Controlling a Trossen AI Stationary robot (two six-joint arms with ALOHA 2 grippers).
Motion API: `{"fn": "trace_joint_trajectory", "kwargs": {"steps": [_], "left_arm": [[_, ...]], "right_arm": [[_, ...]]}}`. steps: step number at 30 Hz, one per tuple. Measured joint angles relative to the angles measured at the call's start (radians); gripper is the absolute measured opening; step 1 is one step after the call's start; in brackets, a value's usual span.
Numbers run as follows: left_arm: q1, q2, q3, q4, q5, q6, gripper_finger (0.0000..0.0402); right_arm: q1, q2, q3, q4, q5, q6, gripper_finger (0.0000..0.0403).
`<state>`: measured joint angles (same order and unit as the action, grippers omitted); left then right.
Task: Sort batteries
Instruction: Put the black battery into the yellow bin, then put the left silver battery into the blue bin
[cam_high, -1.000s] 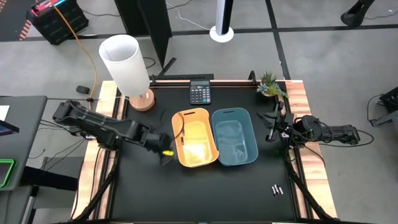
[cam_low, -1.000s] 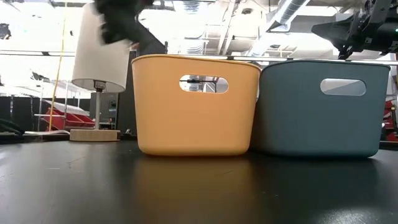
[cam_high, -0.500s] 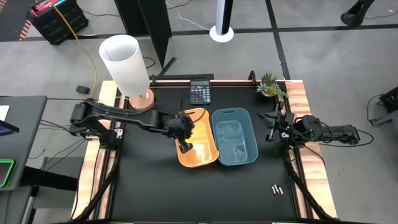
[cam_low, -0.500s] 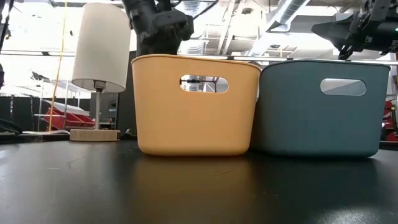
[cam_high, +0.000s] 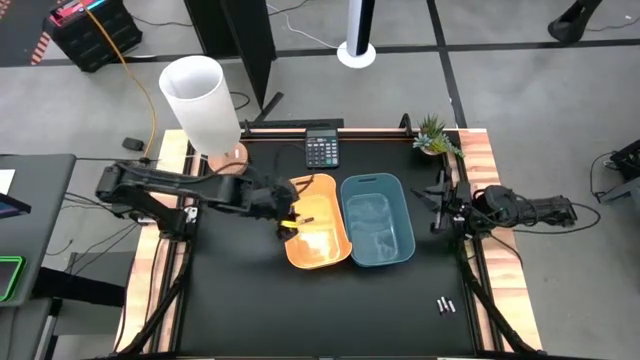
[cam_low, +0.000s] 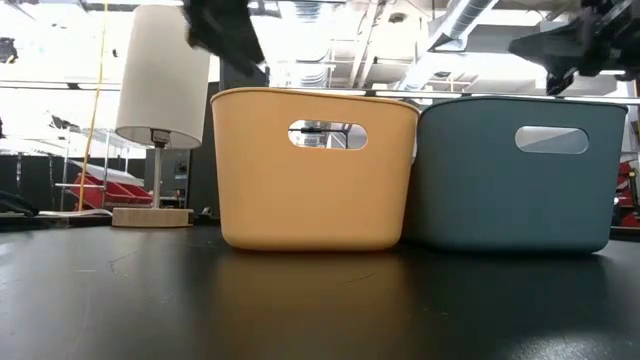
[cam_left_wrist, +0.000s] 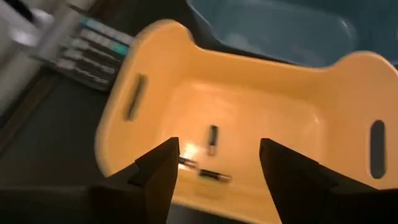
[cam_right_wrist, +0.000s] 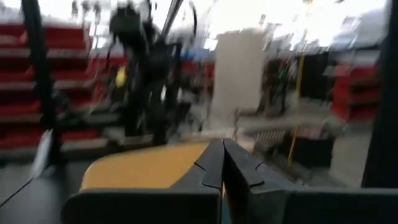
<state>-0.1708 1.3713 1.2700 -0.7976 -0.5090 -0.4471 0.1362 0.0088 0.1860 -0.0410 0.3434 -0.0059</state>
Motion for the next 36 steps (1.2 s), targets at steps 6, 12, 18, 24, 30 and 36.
{"fn": "trace_joint_trajectory", "kwargs": {"steps": [6, 12, 18, 24, 30, 36], "left_arm": [[-0.167, -0.107, -0.074, 0.004, -0.202, -0.138, 0.0192], [-0.294, -0.129, -0.197, 0.004, -0.387, -0.330, 0.0185], [-0.353, -0.127, -0.326, 0.080, -0.459, -0.454, 0.0184], [-0.365, -0.127, -0.376, 0.096, -0.472, -0.477, 0.0184], [-0.365, -0.127, -0.384, 0.099, -0.522, -0.448, 0.0184], [-0.365, -0.127, -0.384, 0.097, -0.552, -0.367, 0.0184]], "right_arm": [[0.109, 0.072, 0.218, -0.340, -0.045, 0.116, 0.0094], [0.240, 0.281, 0.366, -0.570, -0.073, 0.399, 0.0194], [0.403, 0.551, 0.432, -0.672, -0.077, 0.655, 0.0234], [0.532, 0.787, 0.532, -0.812, -0.074, 0.903, 0.0234], [0.647, 0.973, 0.582, -0.931, -0.069, 1.227, 0.0234], [0.800, 1.124, 0.582, -0.905, -0.087, 1.548, 0.0234]]}}
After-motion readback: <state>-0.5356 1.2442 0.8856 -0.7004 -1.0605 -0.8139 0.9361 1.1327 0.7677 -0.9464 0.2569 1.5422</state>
